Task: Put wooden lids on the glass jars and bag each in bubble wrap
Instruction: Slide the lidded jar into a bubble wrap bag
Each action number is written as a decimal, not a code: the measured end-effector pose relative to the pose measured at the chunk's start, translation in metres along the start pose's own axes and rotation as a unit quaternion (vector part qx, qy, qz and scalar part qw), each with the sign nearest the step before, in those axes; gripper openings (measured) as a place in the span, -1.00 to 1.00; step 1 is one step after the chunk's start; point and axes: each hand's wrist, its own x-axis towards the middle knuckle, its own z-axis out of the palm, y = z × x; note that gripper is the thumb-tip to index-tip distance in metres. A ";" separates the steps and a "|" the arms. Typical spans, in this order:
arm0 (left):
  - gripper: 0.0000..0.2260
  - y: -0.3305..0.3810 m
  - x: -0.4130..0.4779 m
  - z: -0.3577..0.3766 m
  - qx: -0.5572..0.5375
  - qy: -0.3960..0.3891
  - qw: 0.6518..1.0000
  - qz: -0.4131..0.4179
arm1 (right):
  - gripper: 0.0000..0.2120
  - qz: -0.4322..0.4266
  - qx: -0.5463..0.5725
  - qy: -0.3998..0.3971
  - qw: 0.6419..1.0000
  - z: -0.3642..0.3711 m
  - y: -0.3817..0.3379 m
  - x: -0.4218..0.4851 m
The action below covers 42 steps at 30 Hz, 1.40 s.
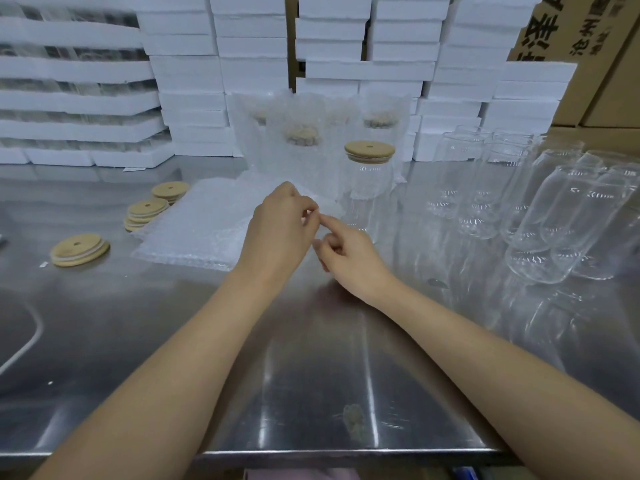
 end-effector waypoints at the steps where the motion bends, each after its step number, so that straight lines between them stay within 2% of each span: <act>1: -0.80 0.004 -0.001 0.000 -0.003 -0.005 1.000 0.000 | -0.71 -0.017 0.000 0.028 0.999 0.000 -0.001 0.001; 4: -0.76 0.011 -0.004 -0.003 -0.003 0.000 1.000 0.000 | -0.85 -0.077 -0.055 0.118 0.989 -0.001 -0.001 0.005; 7: -0.73 0.013 -0.002 -0.006 0.007 0.013 1.000 -0.007 | -0.92 -0.170 -0.184 0.113 0.962 0.000 -0.001 0.005; 11: -0.75 0.009 -0.001 -0.008 0.009 0.032 0.999 -0.017 | -0.67 -0.290 -0.264 0.105 0.914 0.001 0.002 0.008; 14: -0.78 0.008 0.000 -0.009 -0.005 0.047 0.999 -0.010 | -0.52 -0.335 -0.301 0.050 0.892 0.000 0.003 0.008; 17: -0.82 0.011 -0.001 -0.006 -0.001 0.020 1.000 0.008 | -0.55 -0.313 -0.328 -0.015 0.891 0.007 0.003 0.003; 20: -0.83 0.006 -0.001 -0.004 0.034 0.002 0.999 0.027 | -0.57 -0.240 -0.313 -0.066 0.916 0.007 0.003 0.001; 22: -0.83 -0.002 0.001 -0.005 0.056 -0.008 0.998 0.033 | -0.51 -0.210 -0.297 -0.051 0.930 0.001 0.003 0.004; 24: -0.82 -0.010 0.004 -0.006 0.054 -0.024 0.998 0.034 | -0.52 -0.223 -0.280 0.045 0.933 -0.010 0.000 0.006; 27: -0.76 -0.016 0.006 -0.004 0.018 -0.042 0.999 0.018 | -0.44 -0.265 -0.279 0.298 0.874 -0.031 -0.004 0.012; 29: -0.70 -0.018 0.007 -0.003 0.013 -0.056 0.998 0.008 | -0.37 -0.232 -0.274 0.360 0.861 -0.045 -0.006 0.016; 32: -0.61 -0.016 0.006 0.000 0.011 -0.083 0.996 0.002 | -0.40 -0.139 -0.270 0.300 0.904 -0.058 -0.002 0.020; 36: -0.70 -0.014 0.005 0.002 -0.002 -0.079 0.997 -0.010 | -0.51 -0.059 -0.186 0.206 0.959 -0.061 0.009 0.025; 38: -0.73 -0.016 0.005 0.002 -0.031 -0.057 0.997 -0.029 | -0.46 -0.055 -0.112 0.211 0.970 -0.059 0.012 0.026; 42: -0.82 -0.023 0.006 -0.001 -0.073 -0.013 0.995 -0.064 | -0.45 -0.032 -0.029 0.287 0.957 -0.061 0.013 0.021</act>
